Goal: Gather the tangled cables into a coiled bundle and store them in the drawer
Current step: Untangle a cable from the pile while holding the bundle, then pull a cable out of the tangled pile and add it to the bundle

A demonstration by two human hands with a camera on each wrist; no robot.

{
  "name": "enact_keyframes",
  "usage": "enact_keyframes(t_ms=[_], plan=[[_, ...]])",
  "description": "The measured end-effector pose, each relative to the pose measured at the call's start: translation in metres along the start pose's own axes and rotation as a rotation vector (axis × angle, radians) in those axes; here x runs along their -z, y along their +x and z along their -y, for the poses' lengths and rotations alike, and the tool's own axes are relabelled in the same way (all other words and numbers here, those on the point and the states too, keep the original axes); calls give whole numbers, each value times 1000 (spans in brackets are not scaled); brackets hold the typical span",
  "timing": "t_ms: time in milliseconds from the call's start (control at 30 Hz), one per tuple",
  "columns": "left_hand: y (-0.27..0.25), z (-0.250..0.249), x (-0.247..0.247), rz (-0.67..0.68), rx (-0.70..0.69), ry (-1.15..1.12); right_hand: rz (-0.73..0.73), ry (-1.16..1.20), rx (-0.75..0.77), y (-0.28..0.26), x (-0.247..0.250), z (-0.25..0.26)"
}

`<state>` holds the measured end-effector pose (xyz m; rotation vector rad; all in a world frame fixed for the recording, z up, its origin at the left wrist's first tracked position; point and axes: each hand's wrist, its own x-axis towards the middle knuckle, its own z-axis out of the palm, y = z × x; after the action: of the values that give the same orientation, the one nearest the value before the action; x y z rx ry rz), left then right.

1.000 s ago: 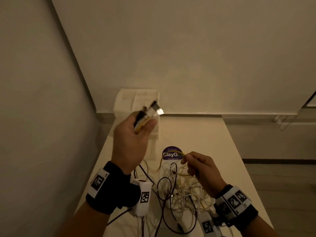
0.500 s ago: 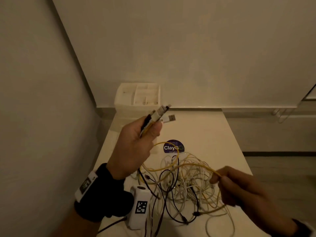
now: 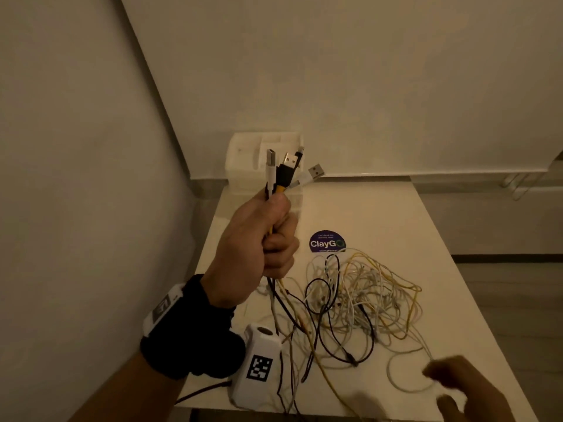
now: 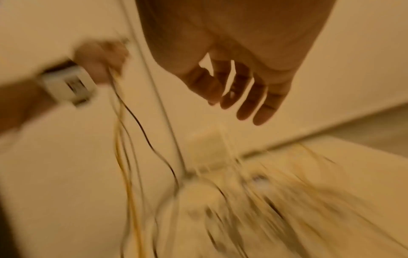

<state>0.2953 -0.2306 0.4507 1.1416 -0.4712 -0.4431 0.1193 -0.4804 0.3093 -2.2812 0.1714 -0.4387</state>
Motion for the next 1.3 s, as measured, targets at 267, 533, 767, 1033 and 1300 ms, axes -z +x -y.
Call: enact_keyframes(t_ms=[267,533,767,1033,1300], plan=[[-36,5,-20,155,-84,27,649,512,233,62,-72,152],[-48,-29,19,-137,-181,-56,674,414,165,22,-128,94],[-43,-52,30,-124,-326,-131,903,318,-4,-4,-148,49],[-34,-53,30,-144,-341,-98,1071,-52,-478,-32,-163,-12],[-31,-40,26,-136,-328,-89,1172,-158,-377,-33,-174,-14]])
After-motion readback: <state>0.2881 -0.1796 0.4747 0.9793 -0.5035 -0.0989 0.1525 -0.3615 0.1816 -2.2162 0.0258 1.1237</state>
